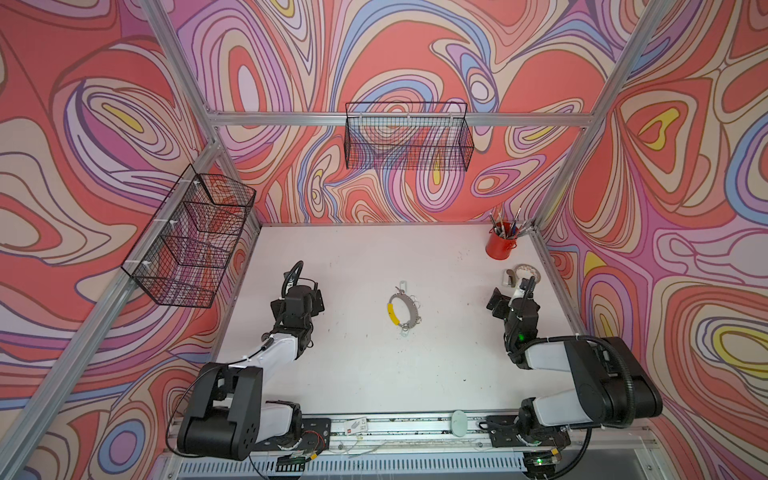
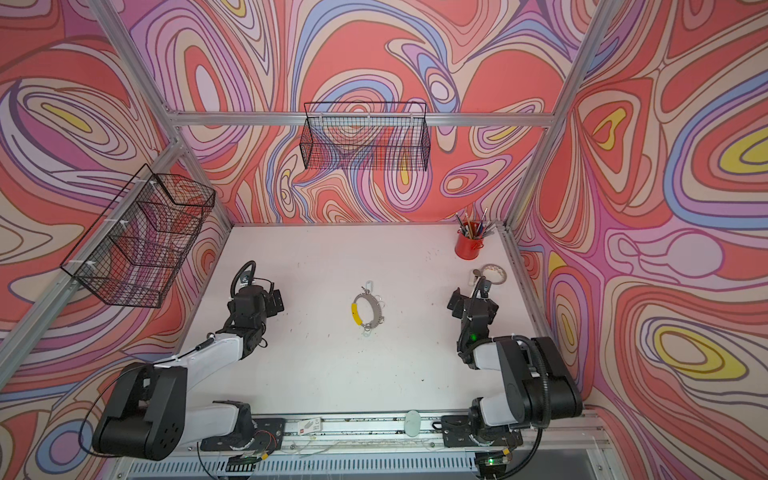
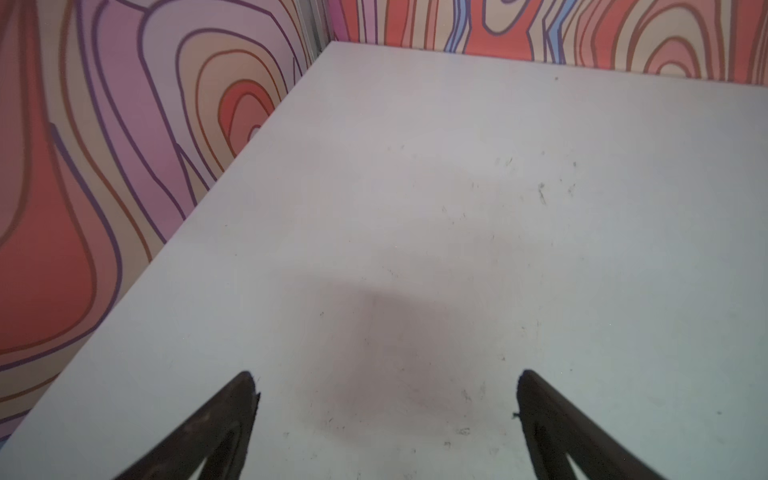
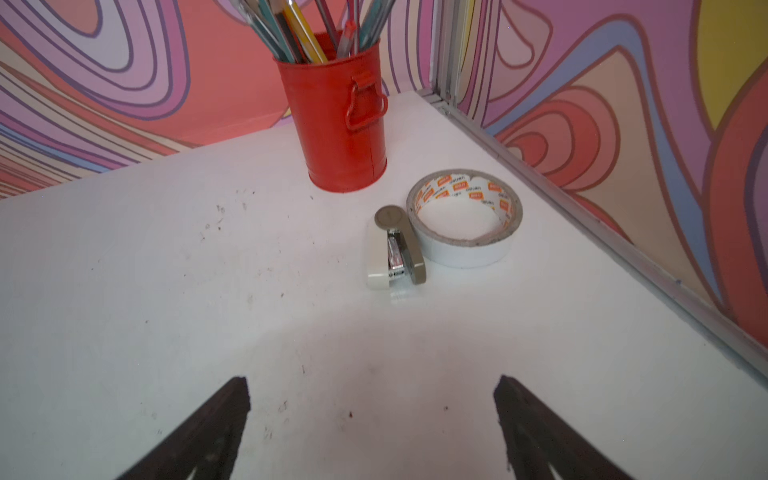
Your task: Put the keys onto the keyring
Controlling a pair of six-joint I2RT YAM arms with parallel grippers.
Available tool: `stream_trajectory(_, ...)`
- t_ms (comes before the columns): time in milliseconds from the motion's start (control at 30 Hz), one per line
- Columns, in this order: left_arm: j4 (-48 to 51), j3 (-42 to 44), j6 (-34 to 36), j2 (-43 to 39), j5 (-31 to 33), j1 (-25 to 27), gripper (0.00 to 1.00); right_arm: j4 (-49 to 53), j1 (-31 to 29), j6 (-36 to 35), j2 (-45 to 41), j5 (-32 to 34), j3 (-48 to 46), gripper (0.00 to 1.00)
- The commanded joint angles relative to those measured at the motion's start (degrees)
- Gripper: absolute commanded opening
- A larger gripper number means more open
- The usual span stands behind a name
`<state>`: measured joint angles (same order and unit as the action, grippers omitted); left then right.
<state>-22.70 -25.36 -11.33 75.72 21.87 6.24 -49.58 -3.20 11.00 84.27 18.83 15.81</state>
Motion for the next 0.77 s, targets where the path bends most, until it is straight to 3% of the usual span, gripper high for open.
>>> stream_trajectory(0, -13.1, 1.4, 8.1, 2.9, -3.5, -0.7, 1.00, -11.2, 1.0, -5.1, 4.1, 0.1, 3.3, 0.98)
stream_trajectory(33, -20.2, 3.2, 10.4, 4.9, -3.6, -0.8, 1.00, -10.9, 2.4, -3.6, 5.9, -2.3, 4.0, 0.98)
stream_trajectory(100, -32.2, 7.1, 8.0, 9.8, -7.9, -4.0, 1.00, -17.3, 3.0, -5.7, 9.9, -9.0, 3.1, 0.98)
stream_trajectory(167, -41.1, 9.2, 8.2, 13.9, -9.3, -4.7, 1.00, -24.2, 2.9, -6.3, 14.2, -11.2, 2.2, 0.98)
stream_trajectory(200, -35.1, 7.6, 8.0, 12.2, -10.9, -4.7, 1.00, -16.5, 2.9, -6.2, 12.2, -10.3, 4.3, 0.98)
stream_trajectory(233, -27.9, 4.9, 7.6, 11.0, -11.0, -4.7, 1.00, -17.8, 2.3, -6.8, 13.4, -9.2, 5.1, 0.98)
stream_trajectory(300, -32.6, 5.4, 8.4, 13.4, -10.0, -4.5, 1.00, -16.7, 1.3, -7.9, 12.9, -9.4, 4.9, 0.98)
stream_trajectory(367, -28.3, 4.5, 7.7, 11.9, -9.9, -4.6, 1.00, -15.4, 1.0, -8.5, 13.2, -9.2, 6.0, 0.98)
stream_trajectory(467, -32.0, 5.3, 8.3, 13.1, -9.9, -4.6, 1.00, -14.9, 0.8, -8.8, 13.3, -9.3, 6.2, 0.98)
stream_trajectory(533, -28.4, 4.4, 8.4, 12.2, -10.9, -4.5, 1.00, -13.9, 0.3, -9.1, 14.3, -8.5, 7.5, 0.98)
stream_trajectory(733, -30.1, 4.5, 9.3, 12.8, -10.4, -4.0, 1.00, -14.0, 0.3, -10.1, 13.6, -11.0, 6.9, 0.98)
